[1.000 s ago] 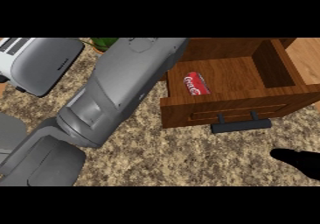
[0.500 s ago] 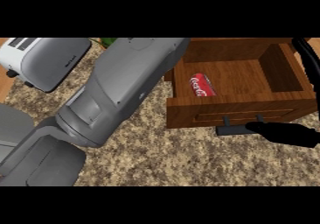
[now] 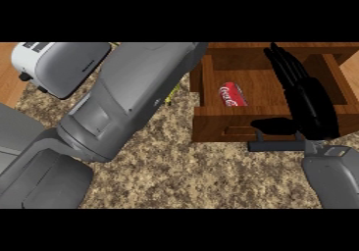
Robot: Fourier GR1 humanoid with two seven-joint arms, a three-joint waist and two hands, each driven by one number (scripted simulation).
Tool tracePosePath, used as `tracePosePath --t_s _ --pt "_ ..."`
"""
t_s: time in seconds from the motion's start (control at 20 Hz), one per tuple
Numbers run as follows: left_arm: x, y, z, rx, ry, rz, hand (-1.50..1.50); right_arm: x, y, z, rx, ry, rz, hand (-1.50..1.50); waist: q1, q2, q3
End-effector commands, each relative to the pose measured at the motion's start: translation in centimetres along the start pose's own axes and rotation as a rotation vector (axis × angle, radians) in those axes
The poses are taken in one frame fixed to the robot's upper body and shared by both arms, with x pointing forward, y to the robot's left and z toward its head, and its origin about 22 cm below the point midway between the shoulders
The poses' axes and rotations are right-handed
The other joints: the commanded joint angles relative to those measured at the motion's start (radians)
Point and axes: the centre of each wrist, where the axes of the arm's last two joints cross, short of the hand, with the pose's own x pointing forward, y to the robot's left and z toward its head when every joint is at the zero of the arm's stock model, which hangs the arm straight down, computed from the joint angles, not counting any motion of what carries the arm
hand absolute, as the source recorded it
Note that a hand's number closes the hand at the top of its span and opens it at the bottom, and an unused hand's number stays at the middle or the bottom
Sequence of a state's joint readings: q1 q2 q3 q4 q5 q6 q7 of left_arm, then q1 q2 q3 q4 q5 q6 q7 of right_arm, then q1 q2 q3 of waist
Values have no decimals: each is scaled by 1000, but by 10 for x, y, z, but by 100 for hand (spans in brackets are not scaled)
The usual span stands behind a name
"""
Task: Pick up the can, place it into the drawer and close the drawer
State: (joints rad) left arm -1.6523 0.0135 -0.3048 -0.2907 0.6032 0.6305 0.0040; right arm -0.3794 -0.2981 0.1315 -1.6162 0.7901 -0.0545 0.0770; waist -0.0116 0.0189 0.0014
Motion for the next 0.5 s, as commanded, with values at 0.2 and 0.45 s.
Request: tracePosePath --t_s 0.2,0.45 --pt "-11 22 -8 -2 33 -8 -150 -17 51 -34 17 0 118 -150 37 -15 -1" --pt "-4 38 -14 33 9 -3 -150 -38 82 -47 -21 20 164 -150 42 -9 0"
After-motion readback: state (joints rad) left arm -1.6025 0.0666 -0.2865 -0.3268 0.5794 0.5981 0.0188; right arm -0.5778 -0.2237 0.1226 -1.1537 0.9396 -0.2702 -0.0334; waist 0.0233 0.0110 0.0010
